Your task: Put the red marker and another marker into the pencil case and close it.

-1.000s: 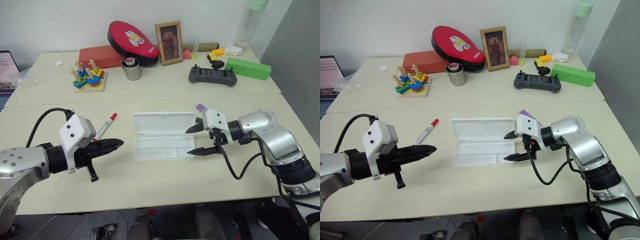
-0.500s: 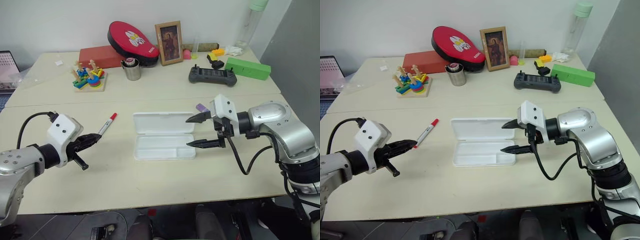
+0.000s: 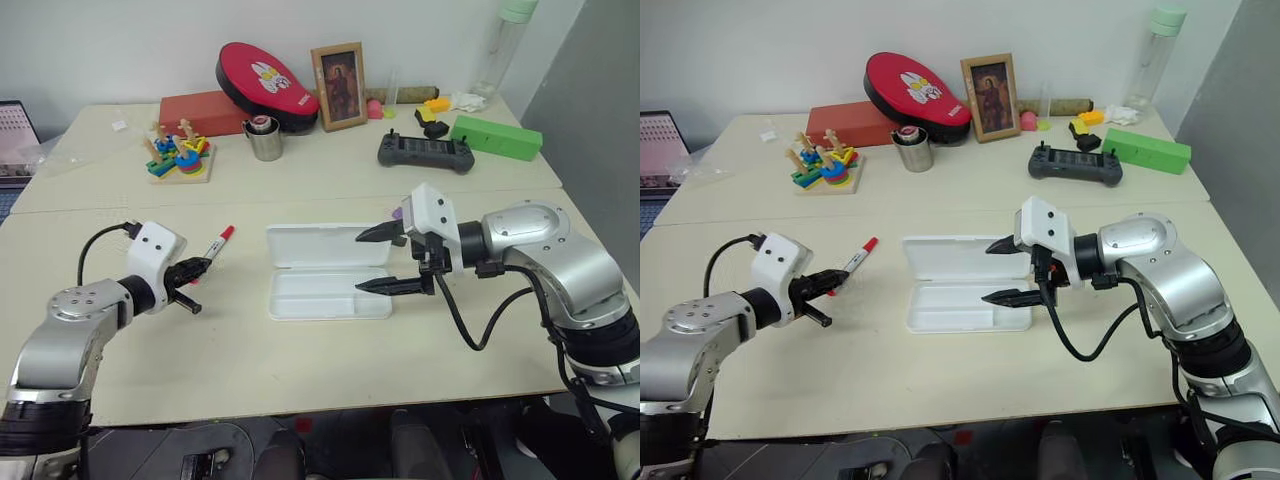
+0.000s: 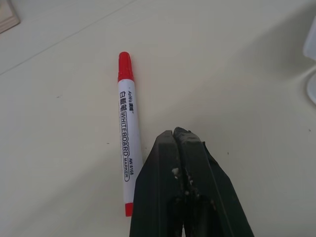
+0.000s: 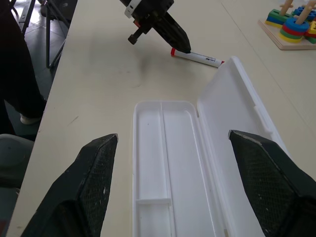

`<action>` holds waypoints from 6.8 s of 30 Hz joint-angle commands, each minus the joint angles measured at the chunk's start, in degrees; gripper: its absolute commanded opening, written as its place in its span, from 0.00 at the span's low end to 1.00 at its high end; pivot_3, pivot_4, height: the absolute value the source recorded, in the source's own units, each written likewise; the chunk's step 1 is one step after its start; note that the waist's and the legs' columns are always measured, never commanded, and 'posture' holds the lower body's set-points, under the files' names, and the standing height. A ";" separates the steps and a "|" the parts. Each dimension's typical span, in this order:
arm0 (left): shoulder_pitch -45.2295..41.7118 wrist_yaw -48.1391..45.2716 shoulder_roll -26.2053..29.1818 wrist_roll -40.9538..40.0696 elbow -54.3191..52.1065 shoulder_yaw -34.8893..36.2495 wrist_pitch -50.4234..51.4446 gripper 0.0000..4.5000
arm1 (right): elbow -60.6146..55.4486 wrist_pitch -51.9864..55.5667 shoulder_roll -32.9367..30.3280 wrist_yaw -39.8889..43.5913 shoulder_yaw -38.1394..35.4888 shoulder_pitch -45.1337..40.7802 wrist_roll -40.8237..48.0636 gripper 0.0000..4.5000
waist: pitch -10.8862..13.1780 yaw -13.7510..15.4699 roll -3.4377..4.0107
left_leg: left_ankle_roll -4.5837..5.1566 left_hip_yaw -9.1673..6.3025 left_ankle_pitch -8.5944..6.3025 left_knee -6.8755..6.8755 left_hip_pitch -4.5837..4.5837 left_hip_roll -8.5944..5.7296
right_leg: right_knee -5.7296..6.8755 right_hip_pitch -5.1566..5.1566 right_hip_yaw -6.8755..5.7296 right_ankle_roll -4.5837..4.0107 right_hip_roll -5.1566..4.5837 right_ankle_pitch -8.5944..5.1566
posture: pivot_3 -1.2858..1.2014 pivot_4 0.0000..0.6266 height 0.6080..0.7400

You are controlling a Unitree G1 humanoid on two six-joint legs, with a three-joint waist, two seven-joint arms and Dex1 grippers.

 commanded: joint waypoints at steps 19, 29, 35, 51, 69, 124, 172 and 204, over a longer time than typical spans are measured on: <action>-5.88 1.96 -1.39 2.47 3.16 1.24 -1.39 0.09 | -2.05 -0.51 -1.74 -0.32 -0.62 0.93 0.97 0.85 | -0.01 -0.07 -0.01 | -0.02 -0.02 0.03 0.03 0.00 0.00 | 0.03 0.01 0.00 0.00 0.00 0.01 | 0.52 0.24 1.00; -7.18 4.70 -1.54 4.88 5.88 0.35 -0.92 0.56 | -1.49 -1.22 -1.66 -0.25 -0.21 0.74 0.50 0.85 | -0.01 -0.03 -0.01 | -0.02 -0.03 0.03 0.03 0.01 0.00 | 0.05 0.01 0.01 0.00 0.00 0.01 | 0.52 0.24 1.00; -10.90 4.52 -3.82 4.07 10.58 -0.64 1.51 0.65 | -1.82 -1.26 -1.85 -0.16 0.03 0.62 0.41 0.85 | -0.01 -0.04 -0.02 | -0.02 -0.03 0.05 0.05 0.01 -0.01 | 0.08 0.01 0.00 0.00 0.00 0.01 | 0.52 0.24 1.00; -14.39 2.40 -5.50 3.53 16.33 -1.94 6.37 0.65 | -1.73 -1.11 -2.49 0.05 -0.18 0.32 0.69 0.85 | -0.01 -0.05 -0.02 | -0.03 -0.03 0.06 0.11 0.02 -0.01 | 0.18 0.00 -0.01 -0.01 0.00 0.01 | 0.52 0.24 1.00; -15.59 1.49 -5.65 0.35 18.03 0.11 14.61 0.29 | -1.74 -1.15 -2.63 0.11 -0.23 0.49 0.81 0.85 | -0.01 -0.04 -0.02 | -0.03 -0.03 0.08 0.42 0.05 -0.01 | 0.56 0.00 0.03 0.00 0.00 0.00 | 0.52 0.24 1.00; -20.29 -23.59 1.69 7.02 -7.27 -26.07 -7.56 0.09 | 0.70 -4.32 -5.46 0.79 0.74 1.84 -2.10 0.85 | 0.07 1.41 -0.09 | 0.00 0.07 0.07 0.36 -0.06 0.00 | 0.38 -0.03 0.08 0.00 0.03 -0.01 | 0.52 0.24 1.00; -28.39 -21.51 3.28 -0.40 -21.88 -13.63 5.14 1.00 | 23.05 -9.15 -6.85 -8.72 -0.65 -3.38 -14.68 0.85 | 0.08 1.38 -0.10 | 0.01 0.06 0.08 0.45 -0.10 0.00 | 0.43 -0.02 0.08 0.02 0.02 -0.01 | 0.52 0.24 1.00; -30.96 -12.31 -0.14 -0.65 -20.02 -14.36 11.68 1.00 | 61.66 -11.32 9.56 -22.16 -5.79 -13.64 -19.31 0.74 | 0.09 -0.29 -0.08 | -0.02 0.09 0.09 0.43 -0.09 0.00 | 0.38 -0.02 0.09 0.00 0.02 0.00 | 0.52 0.24 1.00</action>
